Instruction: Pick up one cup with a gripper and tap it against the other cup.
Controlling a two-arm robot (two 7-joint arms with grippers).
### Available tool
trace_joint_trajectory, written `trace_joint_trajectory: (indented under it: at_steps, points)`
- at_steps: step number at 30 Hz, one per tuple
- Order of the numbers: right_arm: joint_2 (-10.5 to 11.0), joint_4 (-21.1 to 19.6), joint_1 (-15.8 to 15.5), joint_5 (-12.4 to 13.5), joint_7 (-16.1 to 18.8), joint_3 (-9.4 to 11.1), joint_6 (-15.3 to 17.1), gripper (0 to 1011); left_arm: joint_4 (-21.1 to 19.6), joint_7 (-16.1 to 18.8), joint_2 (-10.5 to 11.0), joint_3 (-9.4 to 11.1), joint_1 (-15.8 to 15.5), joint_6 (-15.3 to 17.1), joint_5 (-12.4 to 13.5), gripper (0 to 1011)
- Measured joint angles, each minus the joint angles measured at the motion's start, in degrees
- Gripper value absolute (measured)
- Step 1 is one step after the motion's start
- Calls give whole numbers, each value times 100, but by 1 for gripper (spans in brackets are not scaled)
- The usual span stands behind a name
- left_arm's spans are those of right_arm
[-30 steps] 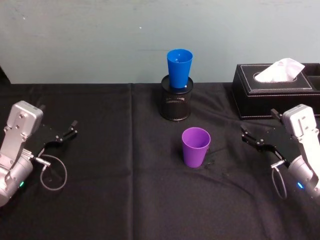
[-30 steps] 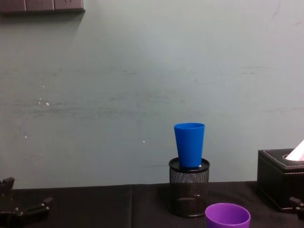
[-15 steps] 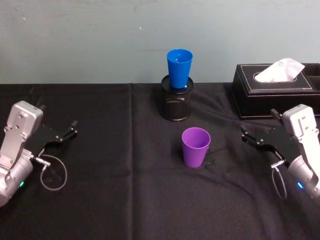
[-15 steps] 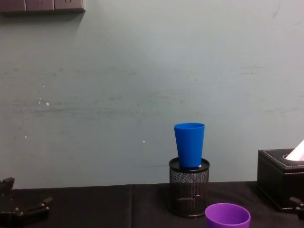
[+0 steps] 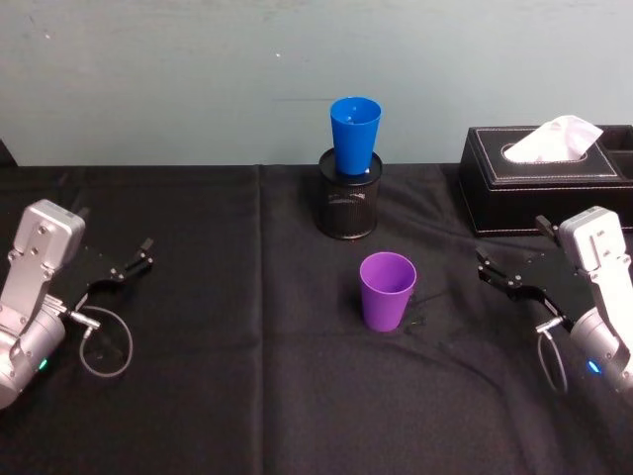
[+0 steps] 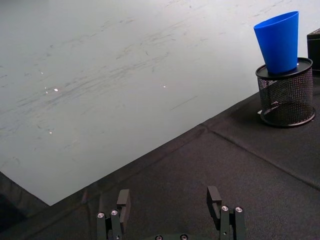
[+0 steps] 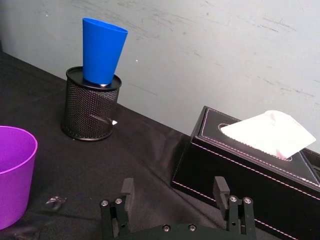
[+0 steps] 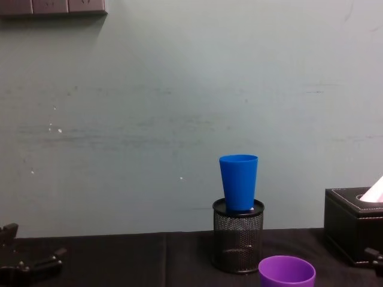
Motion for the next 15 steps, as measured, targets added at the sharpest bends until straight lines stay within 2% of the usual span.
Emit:
trace_joint_trajectory:
  at_steps: [6,10,11,15]
  points:
    - [7,-18,-23,21,51,29,11,1003,0,0,0,0,0,0,0,1000]
    - [55,-65,-89,290,496,78,91,1003,0,0,0,0,0,0,0,1000]
    - [88,-104,-117,491,826,89,136,1003,0,0,0,0,0,0,0,1000]
    - [141,-217,-192,975,1587,97,279,1003,0,0,0,0,0,0,0,1000]
